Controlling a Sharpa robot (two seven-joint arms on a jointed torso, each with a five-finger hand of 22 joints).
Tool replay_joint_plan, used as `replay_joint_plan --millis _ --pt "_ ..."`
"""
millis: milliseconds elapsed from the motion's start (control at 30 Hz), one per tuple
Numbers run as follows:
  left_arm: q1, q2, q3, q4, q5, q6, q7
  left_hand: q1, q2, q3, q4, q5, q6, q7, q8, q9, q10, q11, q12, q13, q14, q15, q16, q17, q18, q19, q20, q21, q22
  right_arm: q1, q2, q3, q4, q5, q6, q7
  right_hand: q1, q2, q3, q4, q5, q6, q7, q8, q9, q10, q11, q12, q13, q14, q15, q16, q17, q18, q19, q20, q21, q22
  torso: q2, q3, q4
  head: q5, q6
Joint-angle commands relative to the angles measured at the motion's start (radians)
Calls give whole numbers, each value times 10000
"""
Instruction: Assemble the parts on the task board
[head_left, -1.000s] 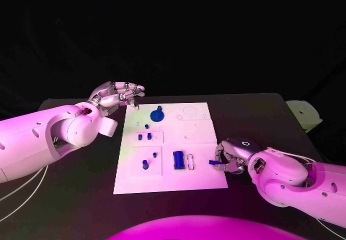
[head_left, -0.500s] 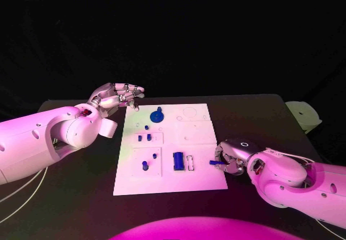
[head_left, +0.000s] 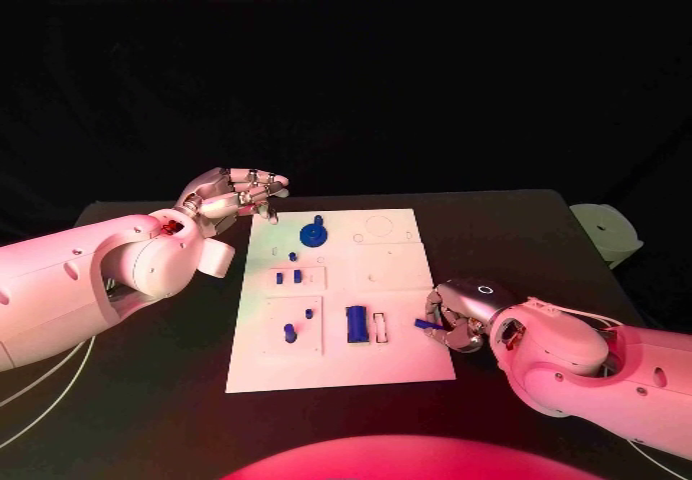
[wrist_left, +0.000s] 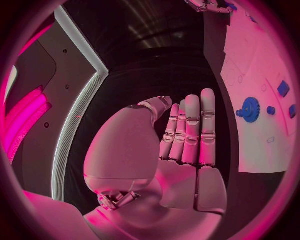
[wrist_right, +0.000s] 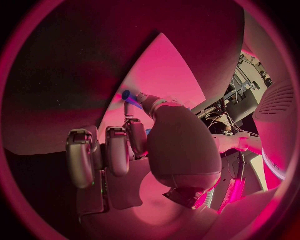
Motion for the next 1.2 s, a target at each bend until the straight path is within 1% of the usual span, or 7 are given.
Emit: replay_joint_plan --millis 33,133,267,433,500,933,1200 --pt "4 32 6 20 47 65 49 -55 24 50 -2 27 -61 -7 28 14 -59 1 51 15 -59 9 -32 -13 149 -14 47 -50 -10 92 4 6 98 256 -663 -139 -126 -23 538 -474 20 205 -183 54 57 92 -22 76 779 777 -97 52 1297 -142 1046 -42 44 2630 2 -6 7 -26 55" --pt "4 45 6 16 47 68 54 -55 24 50 -2 27 -61 -7 28 14 -59 1 51 15 -59 9 -32 -13 149 -14 47 -50 -10 224 45 12 193 819 -1070 -152 -256 -66 553 -453 21 228 -192 61 66 113 -29 113 805 786 -104 68 1336 -142 1046 -48 44 2630 -3 -6 7 -15 20" --pt "4 64 6 28 47 69 69 -55 24 50 -2 27 -61 -7 28 14 -59 1 51 15 -59 9 -32 -13 149 -14 47 -50 -10 335 264 16 261 1877 -1388 -161 -383 -84 576 -427 56 248 -199 64 73 128 -36 140 826 791 -110 77 1356 -142 1046 -54 44 2630 14 -7 11 -13 62" --pt "4 83 6 45 47 70 81 -55 24 50 -2 27 -61 -7 28 14 -59 1 51 15 -59 9 -32 -13 149 -14 47 -50 -10 370 549 17 226 2617 -1550 -165 -554 -118 591 -417 262 271 -208 68 88 144 -45 159 845 795 -120 84 1372 -142 1046 -64 44 2630 8 -2 0 -10 70" --pt "4 87 6 53 47 70 85 -55 24 50 -2 27 -61 -7 28 14 -59 1 51 15 -59 9 -32 -13 149 -14 47 -50 -10 373 645 17 186 2874 -1528 -166 -650 -144 580 -438 523 279 -213 71 103 149 -50 163 853 797 -125 89 1384 -142 1046 -72 44 2630 3 -11 -6 -4 64" --pt "4 108 6 81 47 82 90 -40 27 63 -21 28 -58 -8 34 18 -62 1 61 16 -61 8 -32 -15 149 -9 44 -48 -8 186 1267 4 -192 3883 -1020 -183 -1312 -185 296 -165 677 385 -210 81 128 227 -45 317 969 817 -121 126 1476 -142 1046 -74 44 2630 2 7 0 18 34" --pt "5 106 7 81 47 88 81 -40 27 63 -21 28 -58 -8 34 18 -62 1 61 16 -61 8 -32 -15 149 -9 44 -48 -8 116 1540 1 -452 3943 -890 -229 -1779 -191 -22 104 1021 478 -222 79 132 279 -56 419 1048 823 -132 140 1508 -142 1046 -84 44 2630 3 5 -4 13 15"
